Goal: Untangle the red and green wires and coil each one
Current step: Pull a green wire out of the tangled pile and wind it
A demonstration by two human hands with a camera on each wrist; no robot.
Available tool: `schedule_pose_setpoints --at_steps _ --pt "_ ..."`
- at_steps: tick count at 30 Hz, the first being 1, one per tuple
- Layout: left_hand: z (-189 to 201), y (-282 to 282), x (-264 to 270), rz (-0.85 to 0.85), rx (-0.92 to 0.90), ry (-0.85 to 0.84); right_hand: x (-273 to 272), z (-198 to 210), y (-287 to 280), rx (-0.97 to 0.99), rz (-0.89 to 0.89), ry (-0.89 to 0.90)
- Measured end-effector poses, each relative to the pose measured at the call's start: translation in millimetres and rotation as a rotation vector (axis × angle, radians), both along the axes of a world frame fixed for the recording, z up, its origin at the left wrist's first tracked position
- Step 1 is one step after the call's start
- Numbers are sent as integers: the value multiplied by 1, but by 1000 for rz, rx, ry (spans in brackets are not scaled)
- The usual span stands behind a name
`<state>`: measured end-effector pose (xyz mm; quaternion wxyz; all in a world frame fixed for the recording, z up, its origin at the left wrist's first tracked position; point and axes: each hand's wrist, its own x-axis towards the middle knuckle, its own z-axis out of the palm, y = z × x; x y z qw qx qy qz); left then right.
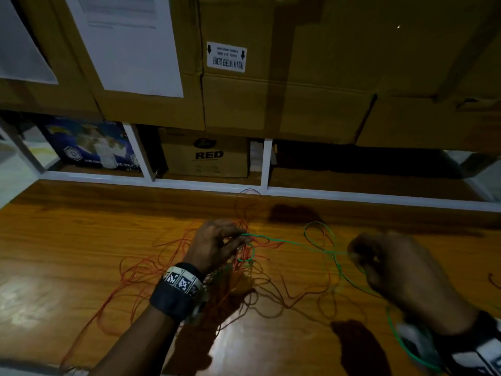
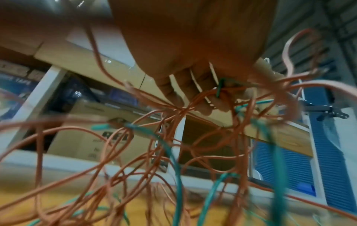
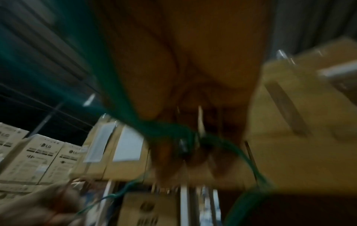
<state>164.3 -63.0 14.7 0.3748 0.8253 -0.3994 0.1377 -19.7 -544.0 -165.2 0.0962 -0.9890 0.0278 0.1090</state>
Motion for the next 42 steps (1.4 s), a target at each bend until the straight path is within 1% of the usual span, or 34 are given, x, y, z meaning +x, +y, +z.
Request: schedule_pose_setpoints --at_steps 1,2,3,4,5,6,7,8,10,14,15,19,21,23,25,29,32,35,38,40,42 --pt "-3 -2 -3 -2 5 2 -3 80 54 -117 12 -65" --pt "-9 -5 -6 -11 27 0 2 181 117 -53 64 -50" --pt "-12 -8 -9 -32 54 1 1 245 162 -36 36 -28" --pt "-15 -12 -12 -52 91 19 14 277 187 78 72 -103" --pt "-20 -15 -15 -73 102 27 19 302 209 131 92 -176" --pt "-25 -18 -17 -86 108 21 23 300 219 229 73 -205" --pt "-27 -22 -19 -93 114 14 31 293 228 289 31 -156" --pt "-28 -24 -20 -98 120 16 43 280 237 303 54 -104" --pt "-33 -25 -20 -96 123 19 63 261 258 230 97 -72" --pt "-39 -17 -23 -89 81 13 81 240 274 136 68 -17" --pt "-38 -17 -25 -82 75 7 84 240 275 154 67 5" --pt "-37 -21 -34 15 16 31 96 264 274 382 40 69" --pt "-32 -23 -37 60 8 59 99 278 271 446 38 29" --pt "-25 -24 -36 93 33 79 98 291 268 467 54 -29" --pt "-16 -24 -34 102 68 100 95 302 264 475 70 -67" --pt "1 -24 -30 26 103 155 87 314 250 444 78 -126" --pt "11 -24 -28 -50 119 263 82 320 239 420 42 -178" --pt "19 -21 -25 -114 64 410 77 319 232 398 40 -203" --pt "23 -16 -21 -129 -31 497 71 316 230 374 54 -229" --pt "25 -15 -21 -130 -38 520 67 314 230 380 50 -242" --pt "26 -16 -24 -131 -49 504 65 309 231 396 37 -238"
